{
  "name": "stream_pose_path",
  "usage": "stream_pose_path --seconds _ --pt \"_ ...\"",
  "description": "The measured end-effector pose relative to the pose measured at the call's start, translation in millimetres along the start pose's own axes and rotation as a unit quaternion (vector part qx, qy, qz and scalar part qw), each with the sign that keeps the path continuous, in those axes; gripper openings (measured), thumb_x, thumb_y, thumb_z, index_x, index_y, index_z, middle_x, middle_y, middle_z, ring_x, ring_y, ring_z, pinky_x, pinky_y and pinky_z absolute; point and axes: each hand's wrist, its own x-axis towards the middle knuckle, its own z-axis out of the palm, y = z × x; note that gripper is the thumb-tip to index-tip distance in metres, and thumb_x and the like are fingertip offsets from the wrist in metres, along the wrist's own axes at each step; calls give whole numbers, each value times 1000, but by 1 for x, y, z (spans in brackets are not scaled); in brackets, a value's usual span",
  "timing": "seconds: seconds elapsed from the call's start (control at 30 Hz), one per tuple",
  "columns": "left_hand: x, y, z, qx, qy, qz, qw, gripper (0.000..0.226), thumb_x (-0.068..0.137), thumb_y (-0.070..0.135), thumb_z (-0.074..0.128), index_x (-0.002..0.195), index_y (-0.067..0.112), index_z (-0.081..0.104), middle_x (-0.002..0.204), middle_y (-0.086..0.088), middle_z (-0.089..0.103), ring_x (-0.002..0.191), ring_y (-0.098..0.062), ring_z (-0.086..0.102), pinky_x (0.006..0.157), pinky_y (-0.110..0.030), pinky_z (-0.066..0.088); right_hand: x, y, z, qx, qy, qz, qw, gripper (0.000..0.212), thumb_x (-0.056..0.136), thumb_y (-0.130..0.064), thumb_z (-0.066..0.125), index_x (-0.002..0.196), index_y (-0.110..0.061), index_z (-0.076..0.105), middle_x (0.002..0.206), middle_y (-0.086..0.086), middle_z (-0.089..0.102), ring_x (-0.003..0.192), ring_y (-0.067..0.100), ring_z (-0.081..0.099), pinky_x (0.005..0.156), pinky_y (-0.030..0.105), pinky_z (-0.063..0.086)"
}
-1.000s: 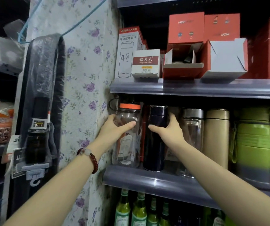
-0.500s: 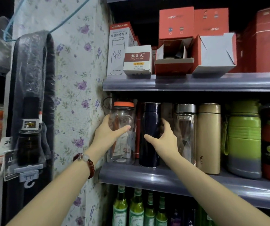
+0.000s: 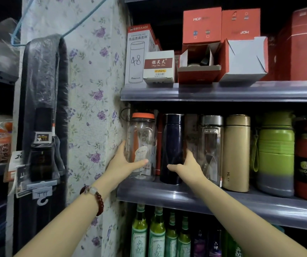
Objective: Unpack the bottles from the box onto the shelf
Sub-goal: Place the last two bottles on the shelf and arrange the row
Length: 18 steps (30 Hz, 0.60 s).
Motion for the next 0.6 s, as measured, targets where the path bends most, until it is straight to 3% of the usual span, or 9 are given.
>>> stream_pose_path --seconds 0.1,0.2,0.27,0.33,0.43,0.5,0.6 --pt "0 -3 1 2 8 5 1000 109 63 42 84 148 34 15 153 -4 34 138 -23 36 110 -42 35 -3 -4 -2 -6 -8 -3 1000 66 84 -11 70 139 -14 35 132 7 56 102 17 53 88 26 43" --pt "3 -3 -2 -63 -54 -15 996 99 76 27 77 150 31 12 155 -3 29 139 -22 34 104 -35 40 -6 -5 1 -28 16 -16 999 66 81 -16 75 137 -13 39 129 5 58 109 20 57 89 26 44" --pt "4 -3 -6 -134 -107 -46 984 96 82 17 72 151 32 7 159 -2 18 143 -21 26 112 -42 31 -6 -3 3 -46 35 -29 998 67 77 -20 78 133 -12 42 126 5 60 112 22 59 92 29 47" --pt "4 -4 -5 -125 -116 -51 984 103 79 26 74 151 34 1 161 1 11 145 -21 21 116 -47 23 -3 -3 4 -47 28 -23 998 70 74 -22 80 131 -15 41 124 3 61 112 22 60 93 31 49" --pt "-2 2 6 -11 -8 -7 1000 123 61 49 82 151 32 0 161 1 10 146 -21 19 117 -45 23 1 -5 4 -15 -9 -4 1000 74 74 -18 80 134 -19 37 126 0 60 113 21 59 96 33 48" --pt "-7 9 15 44 65 16 997 128 56 49 85 151 29 2 160 -6 10 146 -26 18 116 -47 24 1 -6 4 -7 -7 -2 1000 73 75 -12 78 135 -19 37 128 2 59 113 21 59 95 32 48" --pt "-6 10 21 67 75 24 995 125 57 42 87 151 26 7 159 -10 15 145 -29 20 114 -48 25 -4 -5 5 -23 24 -20 999 78 72 -16 82 136 -17 37 123 -1 59 109 17 57 89 26 45"
